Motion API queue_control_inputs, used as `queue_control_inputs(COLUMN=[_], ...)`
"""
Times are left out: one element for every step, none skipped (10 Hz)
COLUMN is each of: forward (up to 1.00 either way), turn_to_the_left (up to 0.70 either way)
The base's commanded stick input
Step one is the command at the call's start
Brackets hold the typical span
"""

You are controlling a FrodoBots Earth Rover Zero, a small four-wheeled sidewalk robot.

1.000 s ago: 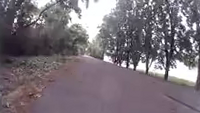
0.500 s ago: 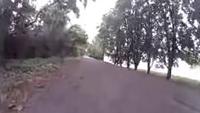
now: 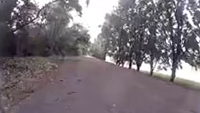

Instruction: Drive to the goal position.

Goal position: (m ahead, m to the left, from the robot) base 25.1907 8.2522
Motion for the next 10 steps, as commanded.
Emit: queue_control_inputs(forward=[0.7, 0.7, 0.7, 0.7, 0.7, 0.7, 0.7, 0.7, 0.7, 0.7], turn_to_the_left=[0.0, 0.0, 0.0, 0.0, 0.0, 0.0, 0.0, 0.0, 0.0, 0.0])
